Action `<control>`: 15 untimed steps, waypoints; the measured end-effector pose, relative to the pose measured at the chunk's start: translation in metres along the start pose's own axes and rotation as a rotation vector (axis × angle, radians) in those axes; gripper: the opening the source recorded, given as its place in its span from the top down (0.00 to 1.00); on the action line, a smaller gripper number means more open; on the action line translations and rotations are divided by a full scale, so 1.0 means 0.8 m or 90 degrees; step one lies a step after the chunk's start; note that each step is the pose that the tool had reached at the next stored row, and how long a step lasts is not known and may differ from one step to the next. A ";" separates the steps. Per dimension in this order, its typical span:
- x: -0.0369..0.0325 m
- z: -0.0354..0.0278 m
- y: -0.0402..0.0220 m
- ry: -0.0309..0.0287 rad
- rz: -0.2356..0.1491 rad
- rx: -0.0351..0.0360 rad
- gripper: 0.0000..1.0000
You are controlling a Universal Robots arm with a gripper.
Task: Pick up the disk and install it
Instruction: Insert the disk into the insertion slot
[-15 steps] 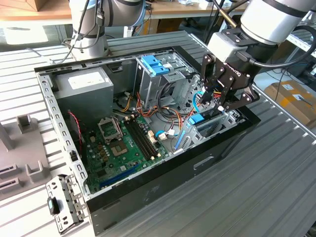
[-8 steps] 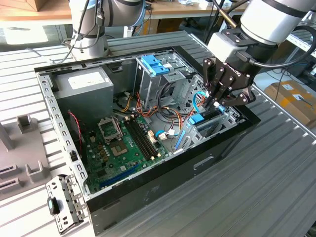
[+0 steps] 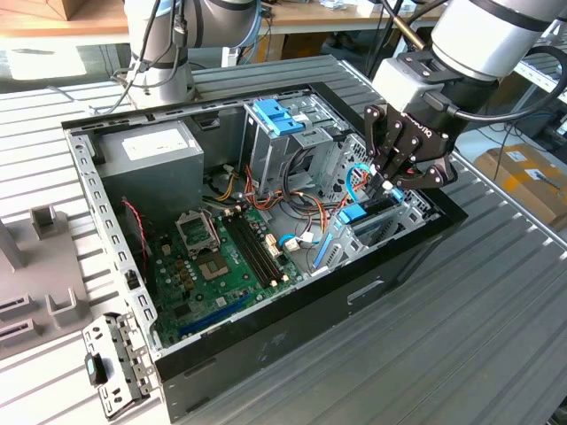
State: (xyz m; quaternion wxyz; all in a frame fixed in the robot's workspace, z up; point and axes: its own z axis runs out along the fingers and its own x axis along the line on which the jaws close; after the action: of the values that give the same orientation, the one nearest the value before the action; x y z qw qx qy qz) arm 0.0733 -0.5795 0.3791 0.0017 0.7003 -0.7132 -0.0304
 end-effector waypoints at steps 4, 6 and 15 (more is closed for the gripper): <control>0.0000 0.0003 0.0000 -0.0001 0.000 0.0000 0.89; 0.0000 0.0005 0.0000 -0.0001 0.000 0.0000 0.89; -0.0001 0.0019 -0.0091 0.0001 0.000 0.0000 0.89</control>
State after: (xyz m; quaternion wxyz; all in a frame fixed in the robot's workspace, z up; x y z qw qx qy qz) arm 0.0805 -0.5795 0.3772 0.0018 0.7003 -0.7132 -0.0304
